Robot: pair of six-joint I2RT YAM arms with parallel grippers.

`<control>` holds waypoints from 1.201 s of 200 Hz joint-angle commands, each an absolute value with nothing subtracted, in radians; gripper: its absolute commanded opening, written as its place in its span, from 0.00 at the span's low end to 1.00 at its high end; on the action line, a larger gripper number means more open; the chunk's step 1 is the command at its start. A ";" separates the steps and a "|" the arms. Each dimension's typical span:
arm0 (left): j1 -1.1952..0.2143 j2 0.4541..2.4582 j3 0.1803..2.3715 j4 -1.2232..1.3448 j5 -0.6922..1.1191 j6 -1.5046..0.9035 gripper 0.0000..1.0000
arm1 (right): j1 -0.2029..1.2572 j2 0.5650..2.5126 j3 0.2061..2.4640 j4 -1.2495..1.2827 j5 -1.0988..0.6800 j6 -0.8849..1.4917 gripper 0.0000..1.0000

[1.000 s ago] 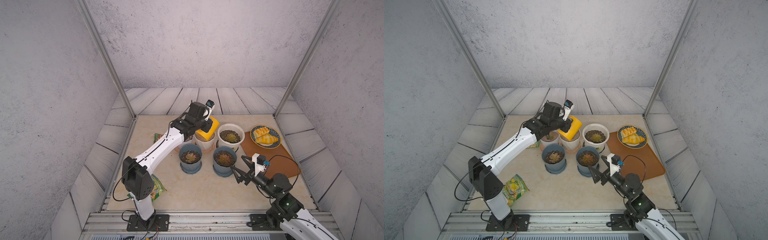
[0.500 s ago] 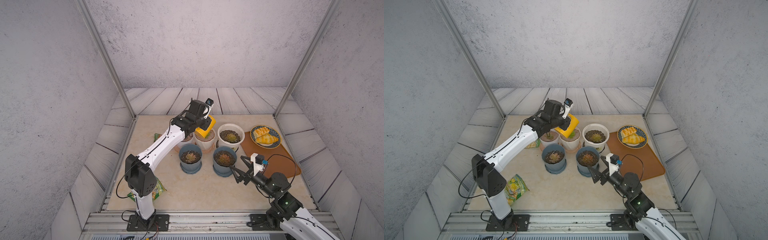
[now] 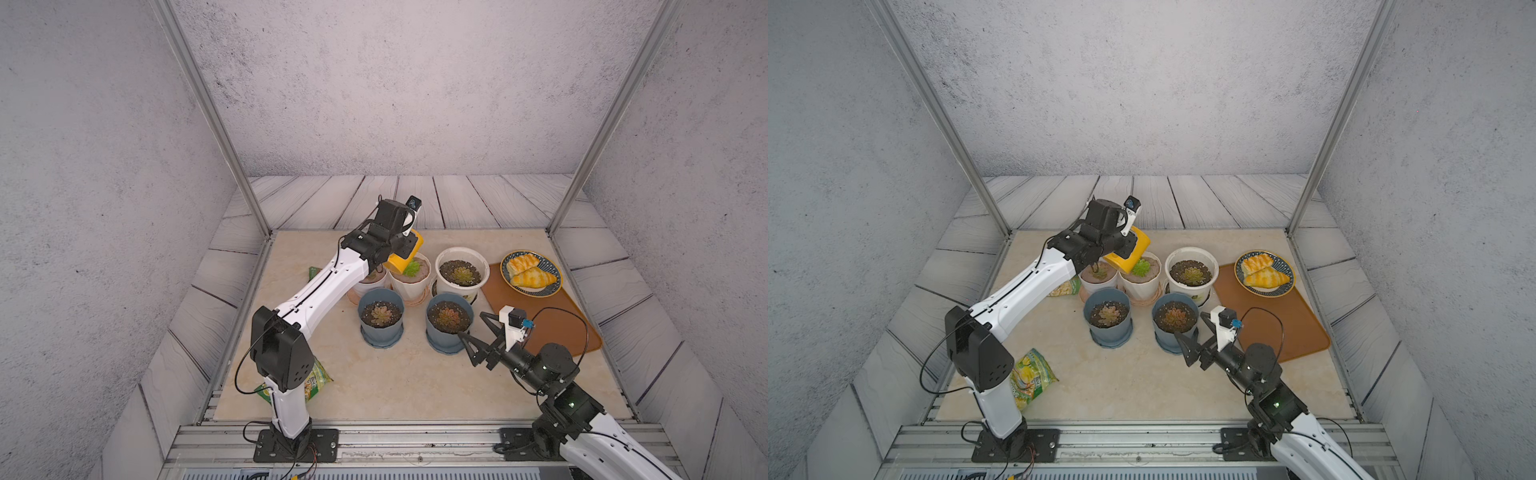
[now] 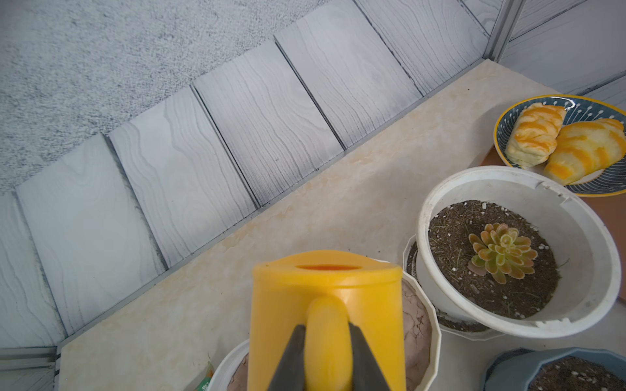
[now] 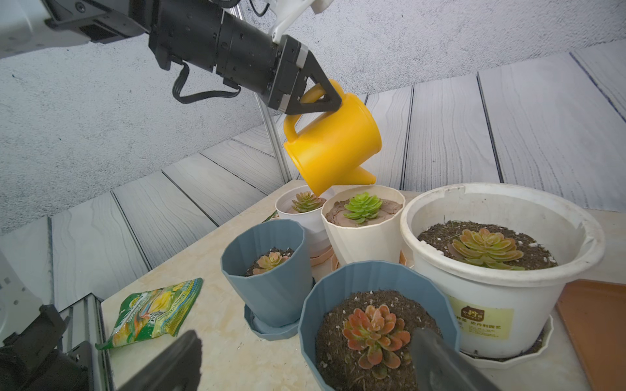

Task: Water the succulent around the soil edge
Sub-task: Water the soil of the potted plant with water.

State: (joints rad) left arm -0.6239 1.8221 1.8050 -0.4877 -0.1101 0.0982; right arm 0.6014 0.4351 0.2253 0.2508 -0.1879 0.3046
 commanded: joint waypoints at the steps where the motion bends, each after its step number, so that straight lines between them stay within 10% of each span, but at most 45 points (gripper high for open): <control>1: -0.618 1.776 1.769 -0.472 -0.142 0.103 0.00 | 0.604 0.439 0.242 0.277 -0.190 0.316 1.00; 240: -0.617 1.443 1.393 -0.380 -0.088 -0.068 0.00 | 0.604 0.451 0.244 0.274 -0.195 0.310 1.00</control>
State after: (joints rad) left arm -0.6235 1.4807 1.4170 -0.4160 -0.1055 -0.0368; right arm 0.6014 0.4480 0.2253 0.2508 -0.1886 0.3061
